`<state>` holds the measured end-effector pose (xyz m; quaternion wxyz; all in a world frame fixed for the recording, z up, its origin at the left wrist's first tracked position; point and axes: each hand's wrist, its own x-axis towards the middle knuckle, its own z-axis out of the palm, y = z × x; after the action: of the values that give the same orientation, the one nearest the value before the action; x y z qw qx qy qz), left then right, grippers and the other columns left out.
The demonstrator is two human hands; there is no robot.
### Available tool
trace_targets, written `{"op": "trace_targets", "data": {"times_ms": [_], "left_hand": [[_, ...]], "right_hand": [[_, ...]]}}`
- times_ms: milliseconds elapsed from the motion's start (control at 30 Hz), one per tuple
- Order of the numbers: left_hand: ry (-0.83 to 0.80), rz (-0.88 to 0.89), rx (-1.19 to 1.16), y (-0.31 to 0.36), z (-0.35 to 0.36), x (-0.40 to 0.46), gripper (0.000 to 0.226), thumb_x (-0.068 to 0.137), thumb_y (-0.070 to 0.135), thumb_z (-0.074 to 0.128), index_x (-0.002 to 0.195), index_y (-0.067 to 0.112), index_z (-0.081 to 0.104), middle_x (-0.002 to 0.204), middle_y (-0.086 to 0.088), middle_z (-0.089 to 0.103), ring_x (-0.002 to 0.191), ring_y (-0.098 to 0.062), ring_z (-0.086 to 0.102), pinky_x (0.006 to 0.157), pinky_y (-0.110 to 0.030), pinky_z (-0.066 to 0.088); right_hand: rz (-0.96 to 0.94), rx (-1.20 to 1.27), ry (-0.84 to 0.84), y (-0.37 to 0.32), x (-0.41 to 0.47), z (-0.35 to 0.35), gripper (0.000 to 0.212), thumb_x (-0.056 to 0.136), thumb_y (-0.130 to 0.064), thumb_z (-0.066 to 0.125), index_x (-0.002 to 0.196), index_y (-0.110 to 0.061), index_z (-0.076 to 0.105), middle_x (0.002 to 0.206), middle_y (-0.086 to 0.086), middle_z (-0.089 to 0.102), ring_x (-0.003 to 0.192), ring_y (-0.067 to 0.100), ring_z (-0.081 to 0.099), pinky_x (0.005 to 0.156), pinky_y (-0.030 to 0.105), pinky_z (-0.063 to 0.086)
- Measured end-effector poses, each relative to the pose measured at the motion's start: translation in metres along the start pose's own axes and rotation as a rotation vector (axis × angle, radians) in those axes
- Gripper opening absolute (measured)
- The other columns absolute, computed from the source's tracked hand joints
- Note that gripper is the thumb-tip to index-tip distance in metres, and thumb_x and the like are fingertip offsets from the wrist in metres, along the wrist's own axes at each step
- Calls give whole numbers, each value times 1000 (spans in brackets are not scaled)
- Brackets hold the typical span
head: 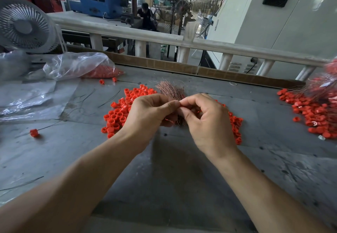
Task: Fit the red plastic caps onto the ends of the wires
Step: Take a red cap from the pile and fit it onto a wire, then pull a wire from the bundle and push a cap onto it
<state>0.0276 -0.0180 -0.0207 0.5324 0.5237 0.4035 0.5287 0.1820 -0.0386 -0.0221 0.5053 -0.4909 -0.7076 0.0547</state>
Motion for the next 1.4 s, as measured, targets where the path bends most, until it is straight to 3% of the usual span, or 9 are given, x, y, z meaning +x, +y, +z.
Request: {"op": "trace_targets", "data": {"times_ms": [200, 333, 633, 1000, 1167, 1300, 1400], "left_hand": [[36, 0, -55, 3, -2, 0, 19, 95, 11, 69, 94, -8, 69, 74, -13, 74, 63, -17, 71, 56, -24, 57], [107, -4, -107, 6, -7, 5, 15, 97, 14, 67, 93, 0, 69, 78, -11, 74, 66, -19, 70, 56, -26, 57], [157, 23, 74, 10, -23, 12, 13, 95, 14, 65, 84, 7, 69, 78, -11, 76, 60, -18, 67, 51, -28, 53], [146, 76, 116, 10, -23, 10, 20, 102, 22, 61, 91, 8, 70, 81, -10, 75, 63, -20, 64, 57, -34, 48], [140, 84, 222, 7, -27, 13, 12, 98, 23, 66, 92, 18, 75, 83, -4, 77, 66, -14, 68, 61, -33, 55], [200, 115, 339, 5, -29, 15, 16, 98, 21, 64, 88, 26, 75, 81, 5, 78, 66, -8, 68, 55, -21, 52], [256, 137, 478, 5, -31, 14, 16, 96, 25, 64, 85, 29, 75, 78, 8, 76, 62, -7, 62, 53, -23, 50]], "right_hand": [[-55, -83, -30, -1, -1, 0, 15, 84, 0, 79, 89, -14, 75, 81, -10, 61, 76, 1, 57, 70, 6, 41], [-92, -132, -47, 4, 0, -5, 16, 86, -4, 79, 96, -16, 75, 86, -11, 62, 78, 0, 54, 74, 7, 41], [-133, -173, -113, 10, 1, -17, 20, 89, -9, 78, 106, -19, 80, 93, -5, 67, 85, 12, 64, 76, 33, 55], [-96, -160, -62, 16, 0, -20, 19, 89, -14, 78, 107, -20, 81, 93, -8, 70, 86, 10, 66, 78, 32, 56], [130, -246, 118, 40, 9, -42, 17, 90, -21, 76, 106, -22, 81, 98, -5, 74, 91, 17, 69, 86, 38, 56], [472, -452, 227, 69, 11, -73, 17, 92, -28, 73, 107, -24, 79, 105, 4, 77, 101, 30, 70, 87, 41, 56], [726, -559, 197, 85, 9, -93, 16, 92, -30, 72, 105, -24, 79, 110, 9, 76, 104, 36, 68, 86, 40, 53]]}}
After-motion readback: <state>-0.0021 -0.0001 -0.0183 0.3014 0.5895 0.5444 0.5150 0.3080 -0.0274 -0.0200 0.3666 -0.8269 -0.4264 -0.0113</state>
